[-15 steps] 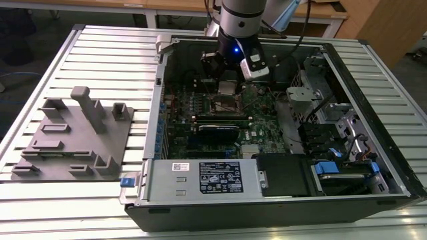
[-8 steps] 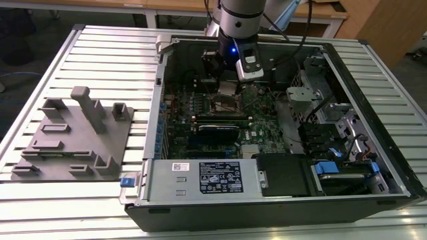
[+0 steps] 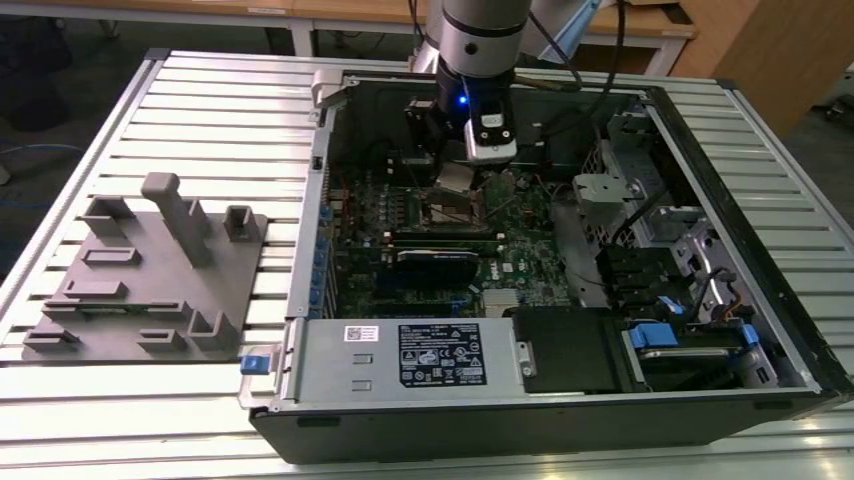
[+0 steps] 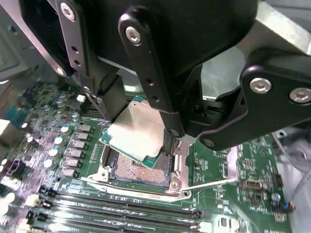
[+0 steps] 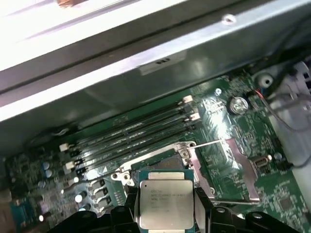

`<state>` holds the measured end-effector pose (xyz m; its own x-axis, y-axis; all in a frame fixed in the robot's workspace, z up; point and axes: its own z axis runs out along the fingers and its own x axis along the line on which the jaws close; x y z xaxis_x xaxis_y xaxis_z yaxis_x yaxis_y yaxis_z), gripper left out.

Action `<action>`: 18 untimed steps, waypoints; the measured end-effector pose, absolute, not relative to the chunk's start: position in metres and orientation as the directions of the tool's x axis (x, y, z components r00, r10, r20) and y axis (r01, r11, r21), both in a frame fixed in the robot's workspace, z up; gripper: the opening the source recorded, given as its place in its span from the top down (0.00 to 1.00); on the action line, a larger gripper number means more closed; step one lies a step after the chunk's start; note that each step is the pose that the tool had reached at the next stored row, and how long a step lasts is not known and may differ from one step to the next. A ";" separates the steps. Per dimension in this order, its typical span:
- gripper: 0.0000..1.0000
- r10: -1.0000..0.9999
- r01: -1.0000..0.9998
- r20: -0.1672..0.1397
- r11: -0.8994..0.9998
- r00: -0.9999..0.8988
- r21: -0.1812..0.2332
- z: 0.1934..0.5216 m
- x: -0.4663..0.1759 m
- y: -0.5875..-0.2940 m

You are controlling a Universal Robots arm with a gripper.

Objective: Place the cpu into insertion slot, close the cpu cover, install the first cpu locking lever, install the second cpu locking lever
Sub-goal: 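Place the cpu into insertion slot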

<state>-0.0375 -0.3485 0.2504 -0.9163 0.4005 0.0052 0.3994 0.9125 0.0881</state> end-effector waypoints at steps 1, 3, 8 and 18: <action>0.46 0.418 0.417 0.005 0.905 -0.908 0.088 0.250 -0.037 -0.349; 0.46 0.451 0.450 0.005 0.889 -0.893 0.088 0.250 -0.037 -0.349; 0.46 0.530 0.528 0.005 0.844 -0.848 0.088 0.249 -0.037 -0.349; 0.46 0.680 0.678 0.005 0.730 -0.733 0.088 0.248 -0.037 -0.349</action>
<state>-0.0375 -0.3485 0.2482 -0.7329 0.6803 0.0052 0.6781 0.7297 0.0880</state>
